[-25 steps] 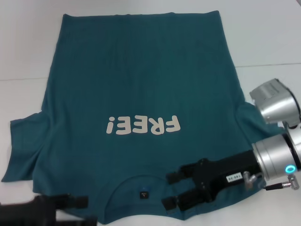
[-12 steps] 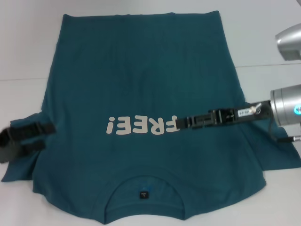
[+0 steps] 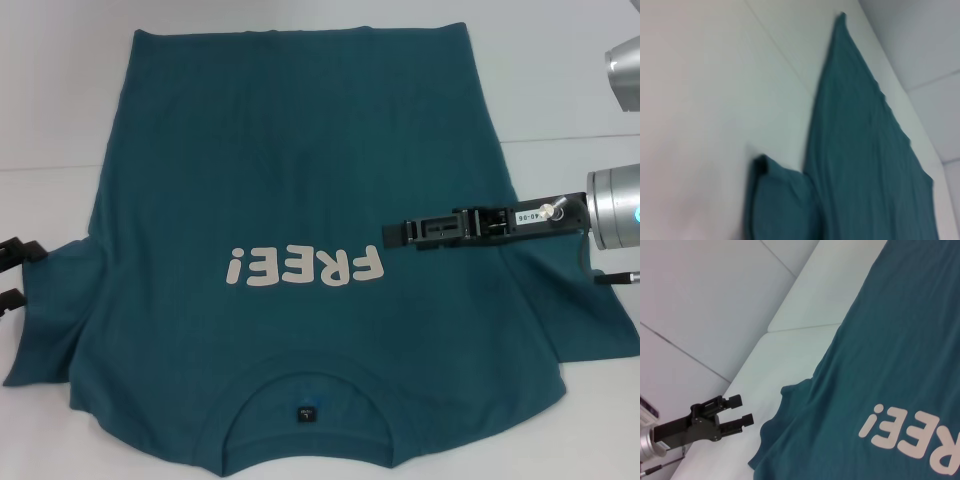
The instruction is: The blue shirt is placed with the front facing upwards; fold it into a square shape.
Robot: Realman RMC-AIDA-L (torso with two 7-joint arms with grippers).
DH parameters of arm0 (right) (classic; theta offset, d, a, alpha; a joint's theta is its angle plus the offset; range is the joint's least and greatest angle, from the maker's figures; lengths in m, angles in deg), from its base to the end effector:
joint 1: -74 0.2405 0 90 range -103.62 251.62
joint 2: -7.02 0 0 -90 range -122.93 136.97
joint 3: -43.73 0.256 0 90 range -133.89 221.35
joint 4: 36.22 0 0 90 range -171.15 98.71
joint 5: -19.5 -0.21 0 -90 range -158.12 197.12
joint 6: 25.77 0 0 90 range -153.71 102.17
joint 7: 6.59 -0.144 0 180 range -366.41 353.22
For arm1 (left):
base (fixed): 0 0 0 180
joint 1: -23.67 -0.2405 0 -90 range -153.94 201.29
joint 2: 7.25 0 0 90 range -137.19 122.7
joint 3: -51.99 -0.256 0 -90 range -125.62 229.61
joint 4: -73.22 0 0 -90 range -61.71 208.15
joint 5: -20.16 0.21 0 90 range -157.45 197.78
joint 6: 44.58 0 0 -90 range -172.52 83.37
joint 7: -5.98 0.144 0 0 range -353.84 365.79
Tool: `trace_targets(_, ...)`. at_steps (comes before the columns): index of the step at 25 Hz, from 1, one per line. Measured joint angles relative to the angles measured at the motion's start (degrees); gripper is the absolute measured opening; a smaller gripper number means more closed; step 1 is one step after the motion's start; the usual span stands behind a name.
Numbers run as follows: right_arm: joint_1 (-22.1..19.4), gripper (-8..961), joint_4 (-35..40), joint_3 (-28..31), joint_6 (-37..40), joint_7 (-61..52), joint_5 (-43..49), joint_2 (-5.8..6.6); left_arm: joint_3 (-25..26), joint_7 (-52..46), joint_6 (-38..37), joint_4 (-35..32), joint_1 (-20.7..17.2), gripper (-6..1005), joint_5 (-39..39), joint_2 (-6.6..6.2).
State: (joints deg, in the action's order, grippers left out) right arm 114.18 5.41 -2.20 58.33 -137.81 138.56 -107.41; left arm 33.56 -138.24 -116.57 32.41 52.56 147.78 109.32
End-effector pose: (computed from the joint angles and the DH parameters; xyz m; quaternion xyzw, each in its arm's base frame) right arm 0.2188 0.3903 0.0257 -0.8385 0.5063 0.1875 0.0740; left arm -0.3535 0.3498 0.0722 -0.5597 -0.7288 -0.3162 0.2359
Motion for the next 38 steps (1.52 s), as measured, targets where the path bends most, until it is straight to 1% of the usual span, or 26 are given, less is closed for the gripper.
trace_targets(8,0.2,925,-0.5,0.1,-1.5,0.0,0.2,0.11,0.1,0.3,5.7,1.2,-0.4,824,0.1,0.01)
trace_targets(11,0.2,925,-0.6,0.1,-1.8,-0.1,0.2,0.1,-0.1,1.6,6.6,2.2,-0.3,824,0.2,-0.01)
trace_targets(17,0.1,924,-0.6,0.1,-1.9,-0.1,0.2,0.09,-0.5,4.2,7.1,3.2,0.5,824,2.8,-0.13)
trace_targets(29,-0.3,925,-0.7,0.1,-2.8,-0.1,0.2,0.08,-1.2,7.4,8.3,4.6,0.6,824,3.3,-0.19)
trace_targets(38,-0.3,925,-0.8,-0.1,-2.7,-0.1,0.2,0.09,-2.2,7.9,9.1,5.6,1.1,824,4.6,-0.36)
